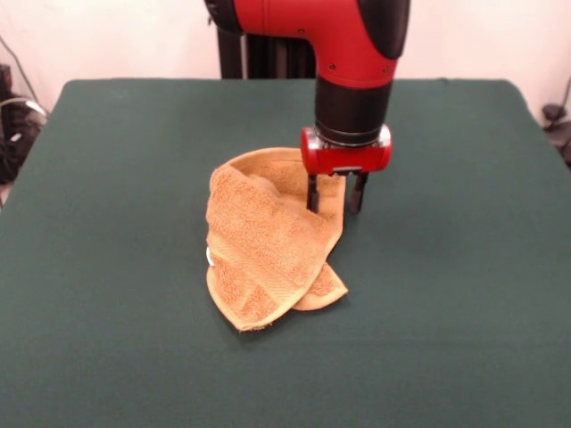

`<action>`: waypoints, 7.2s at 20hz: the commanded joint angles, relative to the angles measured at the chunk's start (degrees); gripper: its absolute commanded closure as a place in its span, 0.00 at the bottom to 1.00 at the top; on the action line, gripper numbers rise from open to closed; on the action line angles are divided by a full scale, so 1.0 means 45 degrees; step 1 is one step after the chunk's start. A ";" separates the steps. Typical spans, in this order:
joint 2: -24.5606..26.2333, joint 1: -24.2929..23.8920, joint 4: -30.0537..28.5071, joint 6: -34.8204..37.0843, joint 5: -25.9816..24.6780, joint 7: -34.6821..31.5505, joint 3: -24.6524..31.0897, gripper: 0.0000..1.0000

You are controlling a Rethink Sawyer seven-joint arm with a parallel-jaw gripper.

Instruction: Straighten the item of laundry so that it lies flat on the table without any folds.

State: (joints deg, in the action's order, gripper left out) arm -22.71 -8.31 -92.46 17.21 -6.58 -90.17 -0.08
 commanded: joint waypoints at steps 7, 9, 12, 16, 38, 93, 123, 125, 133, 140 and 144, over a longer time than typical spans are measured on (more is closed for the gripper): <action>0.0331 -0.0018 -0.0144 -0.1206 -0.0278 -0.1538 0.1387 0.00; 0.0344 -0.0019 -0.0091 -0.1024 -0.0241 -0.1485 0.1402 0.00; 0.0403 -0.0005 -0.0052 -0.0887 -0.0193 -0.1482 0.1391 0.00; 0.0354 0.0042 -0.0094 -0.0789 -0.0173 -0.1503 0.1347 0.00; -0.0025 0.0266 -0.0301 -0.0295 -0.0002 -0.1710 0.1074 0.00; -0.0192 0.2089 -0.0555 0.0554 0.1943 -0.3200 0.0337 1.00; -0.0117 0.3470 -0.0515 0.0735 0.3570 -0.3629 -0.0383 1.00; -0.0074 0.3544 -0.0439 0.0760 0.3682 -0.3608 -0.0446 1.00; 0.0025 0.3946 -0.0448 0.0136 0.3883 -0.3743 -0.0974 1.00; 0.0017 0.3888 -0.0529 0.0173 0.4015 -0.3576 -0.0977 1.00; -0.0022 0.3837 -0.0586 0.0296 0.4102 -0.3418 -0.0933 1.00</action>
State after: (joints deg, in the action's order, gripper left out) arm -24.56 7.86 -92.85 17.17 8.21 -90.20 -6.75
